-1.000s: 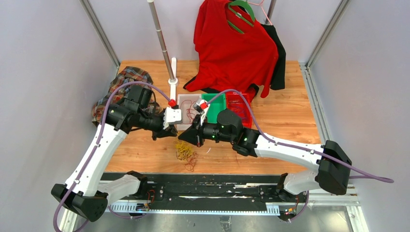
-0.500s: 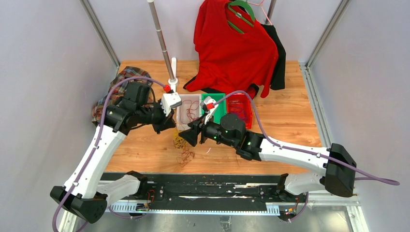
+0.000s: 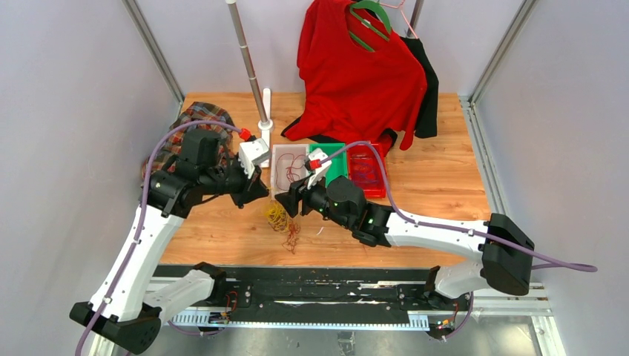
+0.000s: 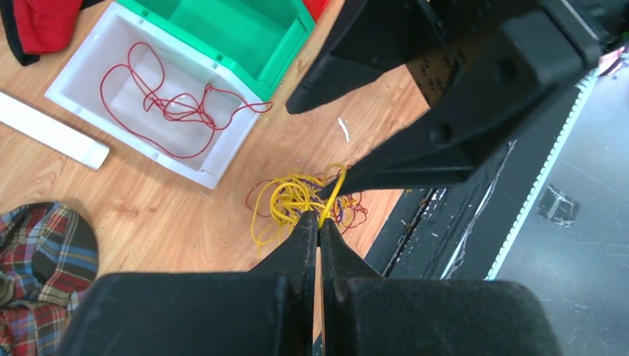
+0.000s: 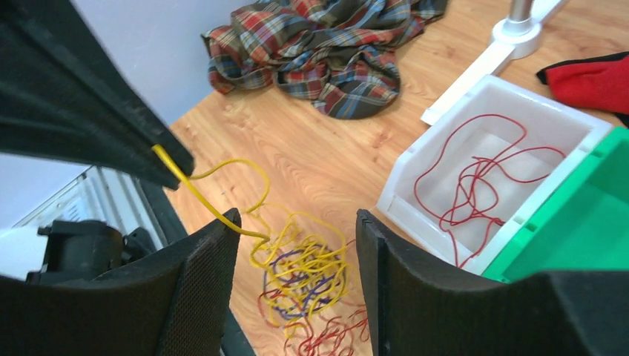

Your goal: Untangle the cables

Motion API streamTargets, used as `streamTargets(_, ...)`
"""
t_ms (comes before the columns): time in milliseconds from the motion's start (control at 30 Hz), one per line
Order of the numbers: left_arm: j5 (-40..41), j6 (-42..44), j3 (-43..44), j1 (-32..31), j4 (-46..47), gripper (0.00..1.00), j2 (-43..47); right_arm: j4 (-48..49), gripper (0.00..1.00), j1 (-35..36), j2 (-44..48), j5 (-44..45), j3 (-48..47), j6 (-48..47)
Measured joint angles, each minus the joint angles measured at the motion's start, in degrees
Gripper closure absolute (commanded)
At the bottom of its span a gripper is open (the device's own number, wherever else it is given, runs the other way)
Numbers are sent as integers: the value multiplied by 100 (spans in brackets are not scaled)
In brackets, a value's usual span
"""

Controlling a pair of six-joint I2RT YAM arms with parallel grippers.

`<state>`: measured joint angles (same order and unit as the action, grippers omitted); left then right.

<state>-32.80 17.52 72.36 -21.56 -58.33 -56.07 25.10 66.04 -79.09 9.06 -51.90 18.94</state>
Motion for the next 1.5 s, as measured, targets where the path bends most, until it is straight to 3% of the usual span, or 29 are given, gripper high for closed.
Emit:
streamTargets(500,-1117,-131,721,-37,-4,99,-166,402,45,48,-745,363,-367,-35)
streamTargets(767,-1639,-323,1567,-44,-2,99,-387,662,54,59,-881,332,-280,140)
streamTargets(1167,-1644,-518,3375,-46,24,99,-791,1239,53,59,-1598,291,721,588)
streamTargets(1333,-1578,-579,3606,-50,59,99,-846,1467,53,59,-1827,264,1215,772)
streamTargets(1500,-1528,-573,3473,-76,85,100,-949,1366,52,59,-1281,302,1751,850)
